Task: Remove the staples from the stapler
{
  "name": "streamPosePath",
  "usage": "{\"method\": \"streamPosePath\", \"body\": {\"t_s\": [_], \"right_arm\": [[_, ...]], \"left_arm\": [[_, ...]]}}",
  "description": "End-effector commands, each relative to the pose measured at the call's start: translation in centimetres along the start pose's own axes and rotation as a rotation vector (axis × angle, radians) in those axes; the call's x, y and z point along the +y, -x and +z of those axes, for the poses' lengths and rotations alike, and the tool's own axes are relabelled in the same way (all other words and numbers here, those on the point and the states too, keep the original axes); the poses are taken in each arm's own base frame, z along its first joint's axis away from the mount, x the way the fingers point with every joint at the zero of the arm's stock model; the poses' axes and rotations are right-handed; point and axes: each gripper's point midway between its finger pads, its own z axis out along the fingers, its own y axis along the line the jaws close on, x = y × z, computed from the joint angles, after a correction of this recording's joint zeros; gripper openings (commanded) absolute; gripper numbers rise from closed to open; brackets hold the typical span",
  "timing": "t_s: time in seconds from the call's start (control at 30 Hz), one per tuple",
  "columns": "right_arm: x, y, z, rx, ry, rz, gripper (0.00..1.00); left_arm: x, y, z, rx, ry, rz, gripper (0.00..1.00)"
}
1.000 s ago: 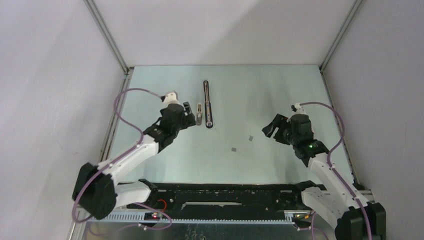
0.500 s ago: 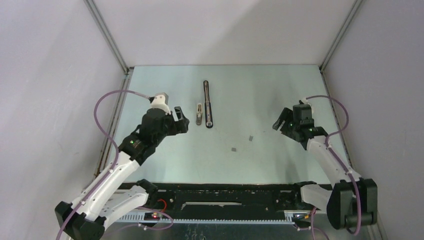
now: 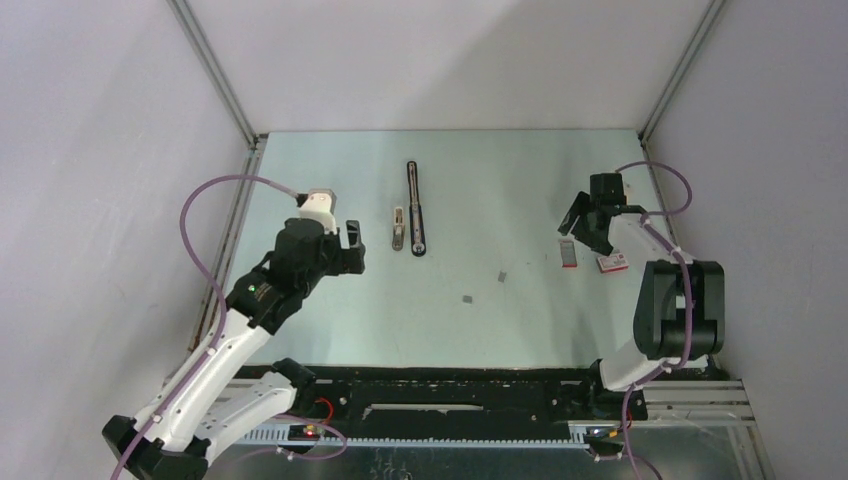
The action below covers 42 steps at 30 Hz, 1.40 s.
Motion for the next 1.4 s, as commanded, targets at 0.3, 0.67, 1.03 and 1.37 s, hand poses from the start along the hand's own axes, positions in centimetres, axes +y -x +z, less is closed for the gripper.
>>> {"method": "streamPosePath", "body": {"t_s": [0.3, 0.67, 1.03, 1.37], "right_arm": [[1.0, 0.6, 3.7, 0.060, -0.001, 0.107, 0.81], [1.6, -0.7, 5.5, 0.144, 0.041, 0.061, 0.81], [4.6, -3.1, 4.7, 0.202, 0.130, -0.059, 0.77], [6.5, -5.4, 3.9, 0.246, 0.158, -0.150, 0.73]], "left_arm": [[1.1, 0.5, -0.2, -0.013, 0.041, 0.022, 0.92], [1.0, 0.3, 0.2, 0.004, 0.033, 0.018, 0.92], [1.3, 0.3, 0.0, -0.004, 0.038, 0.011, 0.92], [1.2, 0.0, 0.3, 0.011, 0.029, 0.008, 0.92]]}}
